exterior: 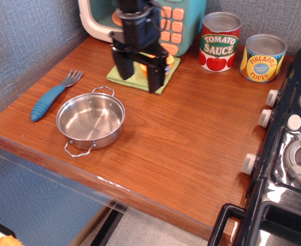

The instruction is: Move the orange to the front right edge of the table

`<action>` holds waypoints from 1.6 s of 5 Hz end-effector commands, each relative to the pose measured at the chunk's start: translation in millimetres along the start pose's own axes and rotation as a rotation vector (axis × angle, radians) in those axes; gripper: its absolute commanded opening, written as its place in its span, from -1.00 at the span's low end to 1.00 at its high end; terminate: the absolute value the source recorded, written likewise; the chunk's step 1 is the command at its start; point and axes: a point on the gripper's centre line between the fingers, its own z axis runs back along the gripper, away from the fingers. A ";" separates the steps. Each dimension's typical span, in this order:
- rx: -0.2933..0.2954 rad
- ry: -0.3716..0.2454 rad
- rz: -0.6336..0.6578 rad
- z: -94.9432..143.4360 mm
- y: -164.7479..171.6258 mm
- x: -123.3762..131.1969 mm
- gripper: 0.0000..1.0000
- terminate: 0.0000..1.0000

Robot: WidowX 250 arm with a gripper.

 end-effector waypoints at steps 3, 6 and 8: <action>0.087 -0.069 -0.003 -5.6 10.5 84.7 1.00 -1.00; 0.113 -0.039 -0.001 -6.2 22.7 77.3 1.00 -1.00; 0.134 -0.019 -0.004 -8.9 31.6 75.7 1.00 -1.00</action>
